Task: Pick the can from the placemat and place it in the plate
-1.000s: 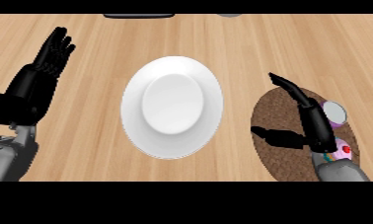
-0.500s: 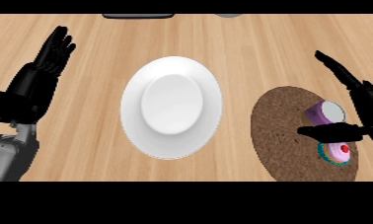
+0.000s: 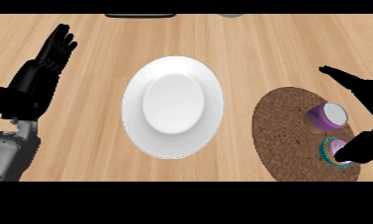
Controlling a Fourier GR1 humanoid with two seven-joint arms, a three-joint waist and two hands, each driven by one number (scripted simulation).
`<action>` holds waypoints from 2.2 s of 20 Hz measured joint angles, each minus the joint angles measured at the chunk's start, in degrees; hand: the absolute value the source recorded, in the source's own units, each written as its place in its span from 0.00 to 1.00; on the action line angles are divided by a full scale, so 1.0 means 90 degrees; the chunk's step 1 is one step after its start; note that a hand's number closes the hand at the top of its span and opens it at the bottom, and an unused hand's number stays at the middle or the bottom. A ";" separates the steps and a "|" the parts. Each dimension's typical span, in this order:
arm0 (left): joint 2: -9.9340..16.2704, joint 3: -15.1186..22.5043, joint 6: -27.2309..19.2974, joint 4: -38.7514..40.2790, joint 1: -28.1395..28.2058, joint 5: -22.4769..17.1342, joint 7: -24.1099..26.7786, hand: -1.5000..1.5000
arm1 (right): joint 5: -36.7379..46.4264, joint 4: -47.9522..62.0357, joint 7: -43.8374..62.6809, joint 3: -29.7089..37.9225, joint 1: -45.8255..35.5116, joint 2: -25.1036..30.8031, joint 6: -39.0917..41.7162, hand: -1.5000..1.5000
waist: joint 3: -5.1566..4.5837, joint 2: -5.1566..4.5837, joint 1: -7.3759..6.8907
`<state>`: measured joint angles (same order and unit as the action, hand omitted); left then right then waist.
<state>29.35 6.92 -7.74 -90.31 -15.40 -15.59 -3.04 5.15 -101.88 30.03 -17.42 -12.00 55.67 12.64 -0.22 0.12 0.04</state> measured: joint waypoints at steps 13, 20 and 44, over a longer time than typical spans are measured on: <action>-0.0329 -0.0340 0.0305 0.0048 -0.0027 0.0276 -0.0037 0.50 | 0.1107 0.0947 0.1005 -0.0179 -0.0618 -0.0868 0.1127 0.00 | 0.0023 -0.0017 -0.0033; -0.0565 -0.0441 0.0397 -0.0105 0.0034 0.0560 -0.0169 0.50 | 0.1767 0.1573 0.0729 0.0095 -0.0446 -0.1224 0.1396 0.00 | 0.0026 -0.0015 -0.0018; -0.1078 -0.0976 0.0947 0.0058 0.0000 0.1014 -0.0167 0.50 | 0.4159 0.3535 -0.1366 0.0492 -0.0442 -0.2449 0.0026 1.00 | 0.0005 -0.0004 -0.0028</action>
<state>19.65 -1.86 0.78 -89.79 -15.40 -6.46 -4.54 42.57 -70.07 17.74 -12.99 -15.98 33.63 12.87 -0.18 0.08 -0.21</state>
